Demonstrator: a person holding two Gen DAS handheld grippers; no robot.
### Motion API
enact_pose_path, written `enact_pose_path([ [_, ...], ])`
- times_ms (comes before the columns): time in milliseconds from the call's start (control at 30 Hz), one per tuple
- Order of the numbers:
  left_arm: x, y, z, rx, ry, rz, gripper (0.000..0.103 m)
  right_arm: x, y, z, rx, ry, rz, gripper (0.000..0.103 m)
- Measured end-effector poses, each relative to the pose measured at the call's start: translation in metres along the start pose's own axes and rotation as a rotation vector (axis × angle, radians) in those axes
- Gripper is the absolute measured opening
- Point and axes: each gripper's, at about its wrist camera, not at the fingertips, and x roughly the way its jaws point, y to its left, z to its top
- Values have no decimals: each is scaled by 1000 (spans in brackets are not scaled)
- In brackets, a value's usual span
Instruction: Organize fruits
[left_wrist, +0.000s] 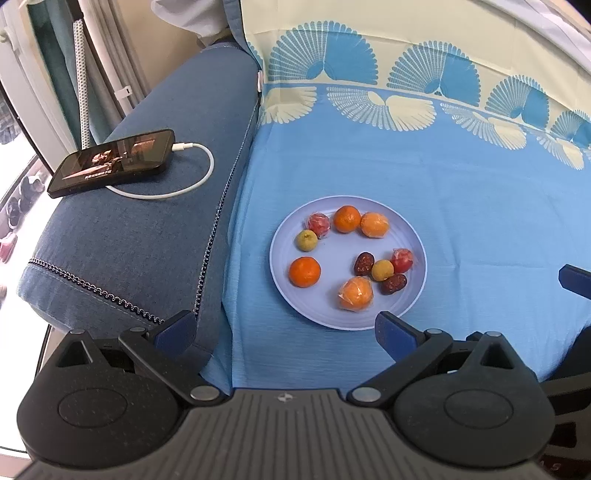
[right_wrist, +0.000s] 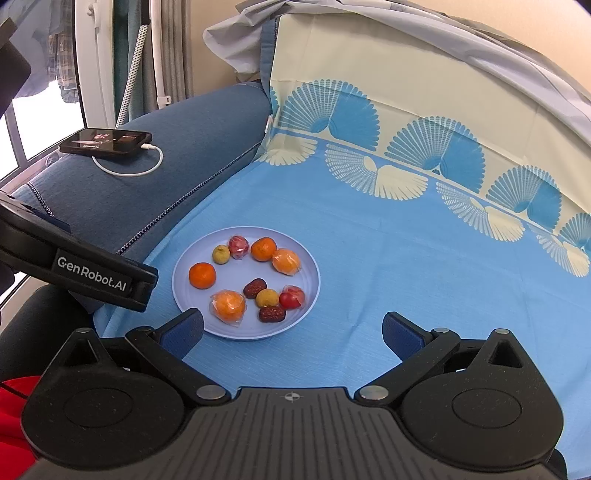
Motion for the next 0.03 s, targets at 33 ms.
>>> enact_pose_path([
  [33, 0, 0, 0, -1, 2, 1, 103, 0, 0, 0, 0, -1, 0, 102],
])
